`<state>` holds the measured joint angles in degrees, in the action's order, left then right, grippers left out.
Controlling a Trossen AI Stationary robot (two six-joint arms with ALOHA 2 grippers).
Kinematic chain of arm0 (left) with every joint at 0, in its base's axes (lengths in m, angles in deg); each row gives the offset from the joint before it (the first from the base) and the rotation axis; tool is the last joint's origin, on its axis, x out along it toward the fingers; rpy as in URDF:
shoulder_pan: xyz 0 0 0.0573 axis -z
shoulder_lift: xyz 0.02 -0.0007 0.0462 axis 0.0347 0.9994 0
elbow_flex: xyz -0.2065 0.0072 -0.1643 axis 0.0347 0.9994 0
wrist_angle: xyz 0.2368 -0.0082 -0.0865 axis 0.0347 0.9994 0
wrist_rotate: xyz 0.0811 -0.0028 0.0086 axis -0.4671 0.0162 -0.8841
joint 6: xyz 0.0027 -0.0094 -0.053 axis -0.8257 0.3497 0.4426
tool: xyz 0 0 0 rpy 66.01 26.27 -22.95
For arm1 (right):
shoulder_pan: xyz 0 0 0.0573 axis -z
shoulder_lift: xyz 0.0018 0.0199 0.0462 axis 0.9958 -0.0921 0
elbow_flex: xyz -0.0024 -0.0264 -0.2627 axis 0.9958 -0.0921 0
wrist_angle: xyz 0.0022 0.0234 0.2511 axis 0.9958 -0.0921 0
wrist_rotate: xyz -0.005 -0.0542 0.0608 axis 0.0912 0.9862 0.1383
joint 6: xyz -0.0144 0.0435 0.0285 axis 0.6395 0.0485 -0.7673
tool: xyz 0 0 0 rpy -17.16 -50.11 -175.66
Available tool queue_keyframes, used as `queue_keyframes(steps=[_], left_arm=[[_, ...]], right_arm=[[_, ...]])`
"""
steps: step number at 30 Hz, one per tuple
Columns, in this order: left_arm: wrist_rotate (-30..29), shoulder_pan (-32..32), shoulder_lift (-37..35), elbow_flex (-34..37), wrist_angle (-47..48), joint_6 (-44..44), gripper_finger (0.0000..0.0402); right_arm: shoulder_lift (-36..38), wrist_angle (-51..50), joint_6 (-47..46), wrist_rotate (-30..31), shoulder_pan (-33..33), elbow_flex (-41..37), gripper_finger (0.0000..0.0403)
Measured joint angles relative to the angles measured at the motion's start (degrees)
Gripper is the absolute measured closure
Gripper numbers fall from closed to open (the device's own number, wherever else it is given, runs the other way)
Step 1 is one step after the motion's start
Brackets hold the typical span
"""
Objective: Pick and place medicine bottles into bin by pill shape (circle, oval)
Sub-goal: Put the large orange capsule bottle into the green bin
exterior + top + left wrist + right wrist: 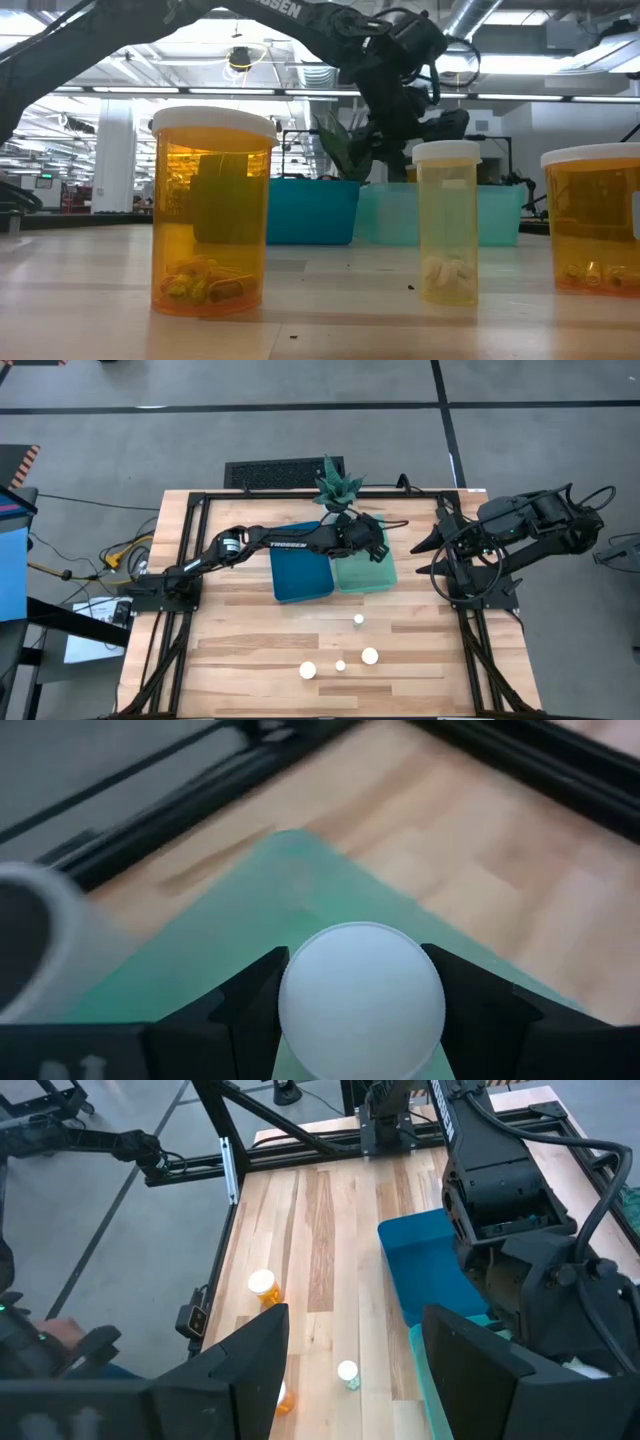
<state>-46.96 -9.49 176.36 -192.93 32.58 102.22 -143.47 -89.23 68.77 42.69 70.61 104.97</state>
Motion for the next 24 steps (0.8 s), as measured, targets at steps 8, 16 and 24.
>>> queue_keyframes(steps=[8, 16, 24], left_arm=[[4.94, 0.98, 0.00, 0.00, -2.31, -9.83, 0.0191], [9.81, 0.73, 0.00, 0.00, -2.62, -20.71, 0.0191], [13.19, -0.29, 1.64, 0.11, -2.37, -28.06, 0.0191]], right_arm=[[0.00, 0.00, -0.04, 0.00, 0.00, 0.00, 0.0165], [0.00, 0.00, -0.13, -0.31, -0.60, 0.00, 0.0165], [0.00, -0.08, -0.08, -0.35, -0.56, 0.01, 0.0165]])
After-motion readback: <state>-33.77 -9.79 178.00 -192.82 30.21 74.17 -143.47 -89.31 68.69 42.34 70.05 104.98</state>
